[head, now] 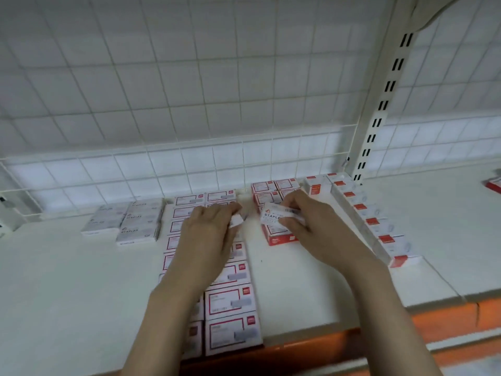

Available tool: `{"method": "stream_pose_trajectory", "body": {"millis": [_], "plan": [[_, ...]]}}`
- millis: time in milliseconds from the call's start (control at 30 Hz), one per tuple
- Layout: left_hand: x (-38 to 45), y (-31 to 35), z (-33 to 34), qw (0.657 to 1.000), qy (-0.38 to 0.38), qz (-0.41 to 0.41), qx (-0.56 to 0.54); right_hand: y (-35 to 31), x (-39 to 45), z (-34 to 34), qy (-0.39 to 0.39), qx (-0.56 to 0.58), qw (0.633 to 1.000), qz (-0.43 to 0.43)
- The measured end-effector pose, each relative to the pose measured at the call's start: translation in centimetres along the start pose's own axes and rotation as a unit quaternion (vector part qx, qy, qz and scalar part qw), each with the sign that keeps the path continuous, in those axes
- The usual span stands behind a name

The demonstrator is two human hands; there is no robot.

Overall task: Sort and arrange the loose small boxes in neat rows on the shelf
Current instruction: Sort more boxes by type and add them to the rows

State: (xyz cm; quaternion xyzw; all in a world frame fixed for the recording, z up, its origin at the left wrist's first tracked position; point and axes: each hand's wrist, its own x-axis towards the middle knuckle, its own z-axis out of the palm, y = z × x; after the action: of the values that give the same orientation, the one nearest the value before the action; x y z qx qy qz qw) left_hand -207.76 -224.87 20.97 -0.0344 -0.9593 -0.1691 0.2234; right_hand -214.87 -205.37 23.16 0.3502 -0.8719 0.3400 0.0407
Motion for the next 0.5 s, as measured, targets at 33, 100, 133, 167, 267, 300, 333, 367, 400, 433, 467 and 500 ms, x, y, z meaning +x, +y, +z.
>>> {"method": "stream_pose_trajectory", "body": {"millis": [33,100,133,167,267,300,333,367,400,433,467,500], "plan": [[-0.4,-0.7,-0.3,1.0,0.0,-0.008,-0.009,-0.7,0.0,0.6,0.0,0.001,1.0,0.004],[-1.2,-1.7,-1.0,0.998,0.002,-0.025,-0.054,-2.0,0.0,1.6,0.005,0.0,1.0,0.009],[-1.5,-2.0,-1.6,0.997,0.0,-0.028,-0.07,-2.7,0.0,2.1,0.01,-0.002,1.0,0.008],[-1.9,-2.3,-2.1,0.996,-0.011,-0.032,-0.081,-3.3,0.1,2.6,0.014,-0.007,1.0,0.004],[-3.1,-3.7,-3.4,0.991,-0.056,-0.054,-0.113,-5.1,0.3,4.2,0.014,-0.028,1.0,-0.001],[-3.5,-4.2,-3.9,0.988,-0.07,-0.065,-0.121,-5.7,0.4,4.8,0.013,-0.029,0.999,0.005],[-3.9,-4.7,-4.4,0.987,-0.08,-0.069,-0.124,-6.3,0.6,5.3,0.01,-0.027,1.0,0.011],[-4.2,-5.2,-4.8,0.987,-0.088,-0.065,-0.117,-6.9,0.7,5.9,0.008,-0.026,1.0,0.015],[-4.6,-5.7,-5.2,0.989,-0.091,-0.052,-0.102,-7.5,0.8,6.4,0.005,-0.029,0.999,0.017],[-4.9,-6.4,-5.6,0.992,-0.091,-0.037,-0.083,-8.0,0.9,6.9,-0.002,-0.032,0.999,0.018],[-5.3,-7.0,-5.9,0.994,-0.084,-0.025,-0.069,-8.6,0.9,7.3,-0.012,-0.03,0.999,0.024],[-5.6,-7.8,-6.2,0.995,-0.07,-0.019,-0.063,-9.1,0.9,7.7,-0.02,-0.025,0.999,0.03]]}}
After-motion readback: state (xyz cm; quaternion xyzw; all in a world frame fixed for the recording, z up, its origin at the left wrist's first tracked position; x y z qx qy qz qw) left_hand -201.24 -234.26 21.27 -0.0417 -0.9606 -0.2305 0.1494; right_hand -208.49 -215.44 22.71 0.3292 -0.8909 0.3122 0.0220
